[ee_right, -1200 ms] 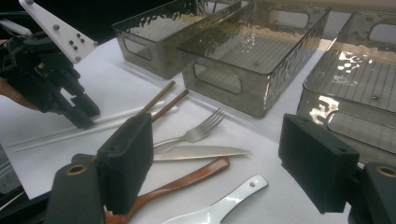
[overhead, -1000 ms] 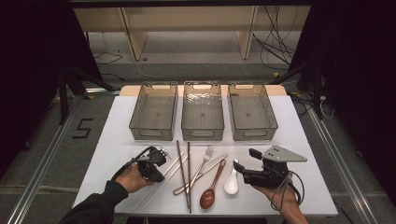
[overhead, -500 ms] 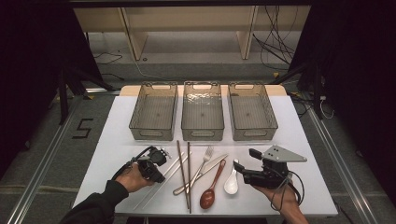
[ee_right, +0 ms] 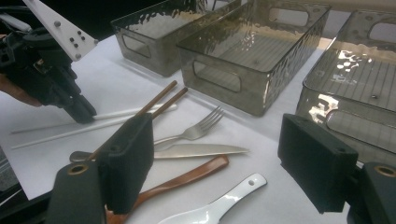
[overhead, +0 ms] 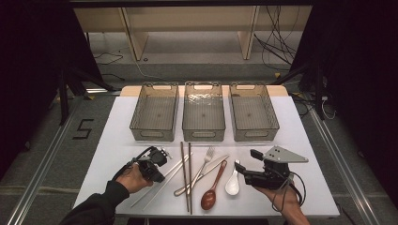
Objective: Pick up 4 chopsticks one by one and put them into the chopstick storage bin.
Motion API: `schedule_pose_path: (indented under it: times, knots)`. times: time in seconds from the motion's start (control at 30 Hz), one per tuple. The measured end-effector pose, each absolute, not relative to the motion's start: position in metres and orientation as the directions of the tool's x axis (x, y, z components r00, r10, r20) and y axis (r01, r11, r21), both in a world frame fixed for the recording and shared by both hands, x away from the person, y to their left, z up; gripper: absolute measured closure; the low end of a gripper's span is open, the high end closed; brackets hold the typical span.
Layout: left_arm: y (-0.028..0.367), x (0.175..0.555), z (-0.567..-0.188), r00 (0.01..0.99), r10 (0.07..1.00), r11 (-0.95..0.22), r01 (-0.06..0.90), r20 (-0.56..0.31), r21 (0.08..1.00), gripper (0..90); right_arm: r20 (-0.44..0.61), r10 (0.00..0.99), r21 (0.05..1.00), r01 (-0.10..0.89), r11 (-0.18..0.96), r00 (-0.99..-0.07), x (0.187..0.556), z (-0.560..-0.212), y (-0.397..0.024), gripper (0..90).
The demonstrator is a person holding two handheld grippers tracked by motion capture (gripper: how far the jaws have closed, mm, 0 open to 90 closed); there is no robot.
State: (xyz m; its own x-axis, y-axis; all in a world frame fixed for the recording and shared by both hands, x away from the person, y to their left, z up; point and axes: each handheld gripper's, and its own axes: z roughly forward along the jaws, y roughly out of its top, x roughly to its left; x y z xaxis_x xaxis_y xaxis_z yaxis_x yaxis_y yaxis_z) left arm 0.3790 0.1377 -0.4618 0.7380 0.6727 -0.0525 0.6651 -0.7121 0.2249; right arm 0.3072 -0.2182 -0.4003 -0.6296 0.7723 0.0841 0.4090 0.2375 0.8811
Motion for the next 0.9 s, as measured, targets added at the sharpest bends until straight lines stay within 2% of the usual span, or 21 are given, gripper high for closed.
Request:
schedule_pose_path:
  times: [0.63,0.9]
  knots:
    - [0.1373,0.3787,-0.4624,0.734,0.678,-0.708,0.669,-0.049,0.224,83.6,0.083,0.77,0.881,0.408,0.241,-0.633,0.3068,-0.4004,-0.2175,27.9]
    - [0.1408,0.3815,-0.4614,0.723,0.686,-0.695,0.685,-0.086,0.218,84.2,0.084,0.768,0.883,0.405,0.239,-0.635,0.3068,-0.4001,-0.2178,27.9]
